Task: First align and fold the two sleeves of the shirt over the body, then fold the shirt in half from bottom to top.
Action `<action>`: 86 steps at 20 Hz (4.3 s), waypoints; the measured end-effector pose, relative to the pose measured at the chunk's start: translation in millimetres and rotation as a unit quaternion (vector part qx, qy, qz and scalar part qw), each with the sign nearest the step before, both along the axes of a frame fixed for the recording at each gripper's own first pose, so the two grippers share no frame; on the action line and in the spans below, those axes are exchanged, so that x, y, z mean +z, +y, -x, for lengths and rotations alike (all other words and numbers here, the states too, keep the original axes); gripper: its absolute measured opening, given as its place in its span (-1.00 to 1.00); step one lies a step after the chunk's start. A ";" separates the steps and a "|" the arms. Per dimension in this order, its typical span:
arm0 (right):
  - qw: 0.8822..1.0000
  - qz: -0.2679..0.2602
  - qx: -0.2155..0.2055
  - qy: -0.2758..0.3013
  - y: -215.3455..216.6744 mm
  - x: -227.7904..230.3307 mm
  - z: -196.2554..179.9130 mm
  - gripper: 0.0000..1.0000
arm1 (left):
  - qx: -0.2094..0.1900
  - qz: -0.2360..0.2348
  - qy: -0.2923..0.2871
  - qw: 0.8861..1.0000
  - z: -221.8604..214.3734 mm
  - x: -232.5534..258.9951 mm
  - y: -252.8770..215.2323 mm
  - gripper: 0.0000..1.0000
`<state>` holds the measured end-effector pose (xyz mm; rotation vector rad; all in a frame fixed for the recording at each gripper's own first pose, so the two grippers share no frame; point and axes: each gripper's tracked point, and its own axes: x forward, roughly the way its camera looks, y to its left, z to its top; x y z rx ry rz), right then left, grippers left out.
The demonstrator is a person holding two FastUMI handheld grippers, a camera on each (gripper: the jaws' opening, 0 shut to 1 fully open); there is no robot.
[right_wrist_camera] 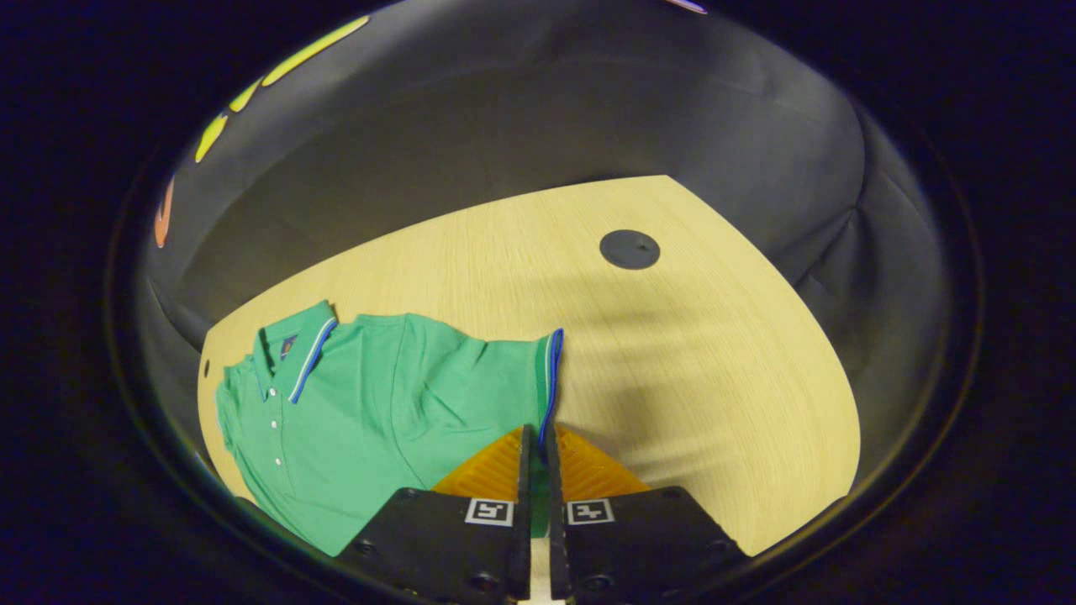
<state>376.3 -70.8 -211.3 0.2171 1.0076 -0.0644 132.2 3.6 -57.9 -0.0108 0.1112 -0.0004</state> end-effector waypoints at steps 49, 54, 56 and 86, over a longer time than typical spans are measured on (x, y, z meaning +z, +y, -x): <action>0.975 0.008 0.162 -0.151 173.7 134.0 46.6 0.71 | 0.031 0.026 -0.001 0.999 -27.1 13.2 69.4 0.98; 0.950 0.070 0.178 -0.246 155.4 176.8 86.2 0.92 | 0.040 0.030 0.006 0.999 -90.4 15.8 85.3 0.97; 0.942 0.073 0.180 -0.274 154.5 192.1 108.2 0.92 | 0.041 0.031 0.034 0.998 -123.3 2.0 90.5 0.97; 0.928 0.015 0.187 -0.322 100.0 178.1 235.8 0.94 | 0.040 0.072 0.313 0.946 -239.2 -118.4 111.8 -0.72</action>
